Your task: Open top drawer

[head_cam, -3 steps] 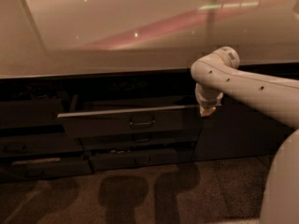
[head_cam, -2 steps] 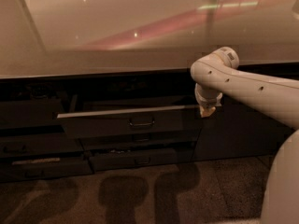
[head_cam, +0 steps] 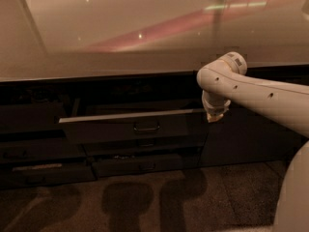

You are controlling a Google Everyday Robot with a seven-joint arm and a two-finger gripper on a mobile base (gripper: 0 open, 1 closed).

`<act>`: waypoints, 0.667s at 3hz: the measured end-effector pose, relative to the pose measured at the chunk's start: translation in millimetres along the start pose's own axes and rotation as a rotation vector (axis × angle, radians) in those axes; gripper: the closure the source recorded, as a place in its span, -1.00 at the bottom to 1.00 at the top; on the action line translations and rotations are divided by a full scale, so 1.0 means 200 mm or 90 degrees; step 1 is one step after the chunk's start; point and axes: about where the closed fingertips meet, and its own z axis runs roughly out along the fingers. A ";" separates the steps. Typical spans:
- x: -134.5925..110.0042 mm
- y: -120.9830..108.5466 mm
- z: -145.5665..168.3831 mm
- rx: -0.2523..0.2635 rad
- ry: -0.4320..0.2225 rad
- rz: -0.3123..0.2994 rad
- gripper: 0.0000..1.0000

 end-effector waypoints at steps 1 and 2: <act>0.00 0.03 0.01 -0.002 0.003 -0.003 1.00; 0.00 0.09 0.02 -0.005 0.009 -0.010 1.00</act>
Offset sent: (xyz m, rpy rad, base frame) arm -0.3073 -0.0442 -0.2167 -0.3832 0.1454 0.2028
